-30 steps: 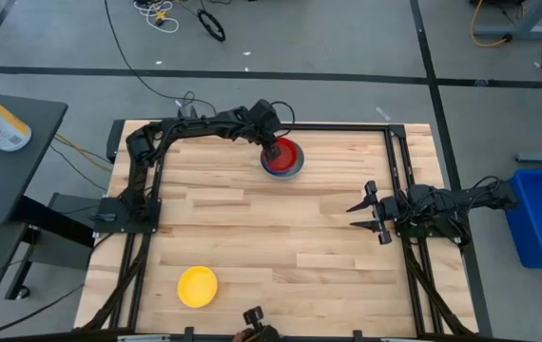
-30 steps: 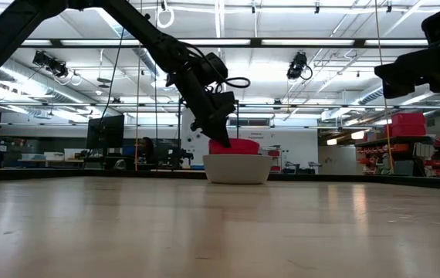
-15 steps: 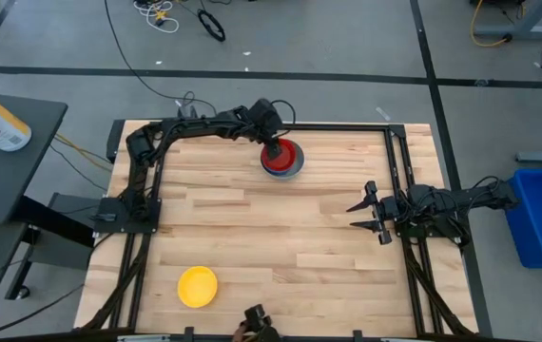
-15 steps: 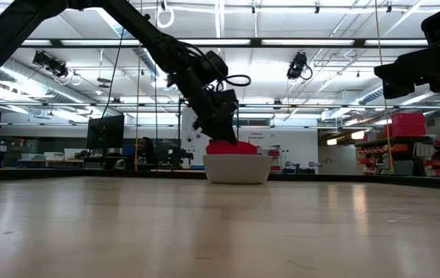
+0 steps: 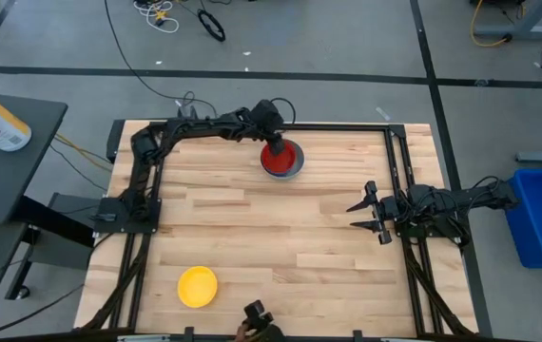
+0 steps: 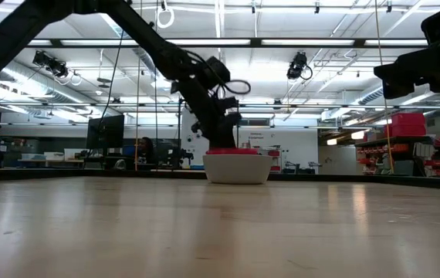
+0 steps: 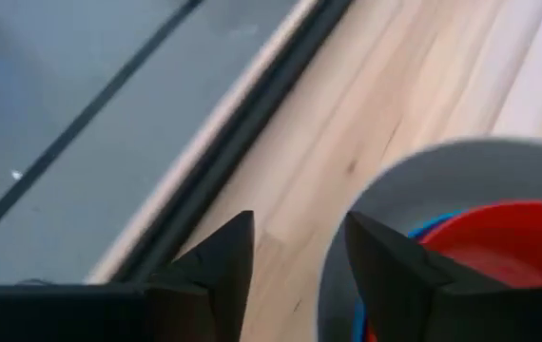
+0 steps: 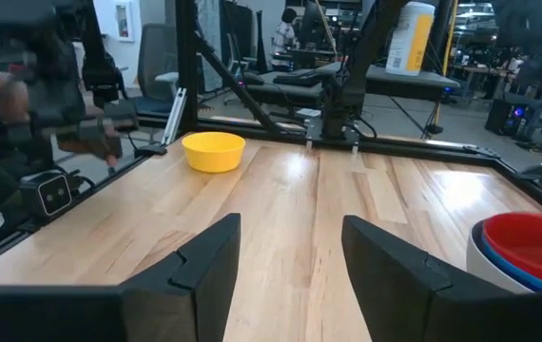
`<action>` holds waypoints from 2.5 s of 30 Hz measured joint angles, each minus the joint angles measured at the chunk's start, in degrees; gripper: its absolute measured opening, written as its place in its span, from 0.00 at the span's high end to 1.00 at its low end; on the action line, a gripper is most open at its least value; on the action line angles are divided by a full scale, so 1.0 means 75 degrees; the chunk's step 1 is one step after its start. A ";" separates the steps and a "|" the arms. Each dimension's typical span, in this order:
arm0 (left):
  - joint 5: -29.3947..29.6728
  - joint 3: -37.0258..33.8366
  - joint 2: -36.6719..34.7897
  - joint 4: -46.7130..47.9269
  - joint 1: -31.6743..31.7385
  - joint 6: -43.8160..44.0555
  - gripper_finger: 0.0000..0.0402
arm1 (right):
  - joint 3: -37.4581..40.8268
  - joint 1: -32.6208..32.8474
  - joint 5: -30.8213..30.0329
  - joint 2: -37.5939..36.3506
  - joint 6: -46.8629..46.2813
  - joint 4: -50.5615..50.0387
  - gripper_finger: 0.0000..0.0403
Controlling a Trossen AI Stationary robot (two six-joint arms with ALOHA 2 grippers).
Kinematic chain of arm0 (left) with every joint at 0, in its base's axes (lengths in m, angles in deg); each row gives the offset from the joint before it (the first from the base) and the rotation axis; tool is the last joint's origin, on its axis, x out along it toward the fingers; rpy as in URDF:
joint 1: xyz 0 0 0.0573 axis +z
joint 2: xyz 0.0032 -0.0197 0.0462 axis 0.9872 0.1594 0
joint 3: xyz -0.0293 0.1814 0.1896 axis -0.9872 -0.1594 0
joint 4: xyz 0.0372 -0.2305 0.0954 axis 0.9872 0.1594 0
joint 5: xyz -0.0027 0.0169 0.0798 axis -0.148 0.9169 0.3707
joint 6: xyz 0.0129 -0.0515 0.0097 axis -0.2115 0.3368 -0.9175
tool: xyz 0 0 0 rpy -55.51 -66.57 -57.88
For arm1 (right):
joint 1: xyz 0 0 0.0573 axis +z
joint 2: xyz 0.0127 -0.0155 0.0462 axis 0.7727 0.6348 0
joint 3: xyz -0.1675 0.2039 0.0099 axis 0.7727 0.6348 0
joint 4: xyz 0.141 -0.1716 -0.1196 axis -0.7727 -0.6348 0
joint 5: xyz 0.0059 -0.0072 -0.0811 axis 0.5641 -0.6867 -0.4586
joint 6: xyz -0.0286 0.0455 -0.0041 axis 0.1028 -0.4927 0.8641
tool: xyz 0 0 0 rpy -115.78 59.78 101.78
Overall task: Nest bowls inside each other
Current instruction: Stack the red bowl on the blue bowl, then stack the yellow bowl on the red bowl
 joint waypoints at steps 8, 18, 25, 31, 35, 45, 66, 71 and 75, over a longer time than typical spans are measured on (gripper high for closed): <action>0.0483 0.0016 0.0060 0.0125 -0.0010 -0.0275 0.61 | 0.0000 0.0001 0.0002 0.0030 0.0000 -0.0002 0.53; 0.0395 0.0013 -0.1906 0.1936 -0.0808 -0.0389 0.54 | 0.0000 0.0002 -0.0006 0.0214 -0.0134 -0.0002 0.52; 0.1816 -0.0733 -0.2853 0.4626 -0.2717 0.0495 0.47 | 0.0000 0.0002 -0.0003 0.0339 -0.0201 -0.0002 0.52; 0.1709 -0.3030 -0.4645 0.4513 -0.4574 0.2547 0.45 | 0.0000 0.0002 0.0109 0.0339 -0.0204 0.0017 0.53; 0.1276 -0.4555 -0.5998 0.3997 -0.5962 0.4075 0.45 | 0.0000 0.0002 0.0559 0.0339 -0.0292 0.0104 0.52; 0.0369 -0.7085 -0.8081 0.2136 -0.8268 0.6543 0.45 | -0.0003 0.0002 0.4037 0.0315 -0.0065 0.0617 0.51; 0.2910 -0.7489 -0.8226 0.1170 -1.0868 0.7925 0.45 | -0.0058 -0.1767 0.2169 -0.0432 0.0056 0.0193 0.51; 0.2511 -0.7489 -0.8226 0.1239 -1.0866 0.7998 0.45 | -0.0058 -0.2032 0.1307 -0.0006 0.0027 0.0055 0.52; 0.2041 -0.7489 -0.8226 0.1315 -1.0865 0.8409 0.45 | -0.0058 -0.2050 0.1186 0.0287 -0.0235 0.0062 0.53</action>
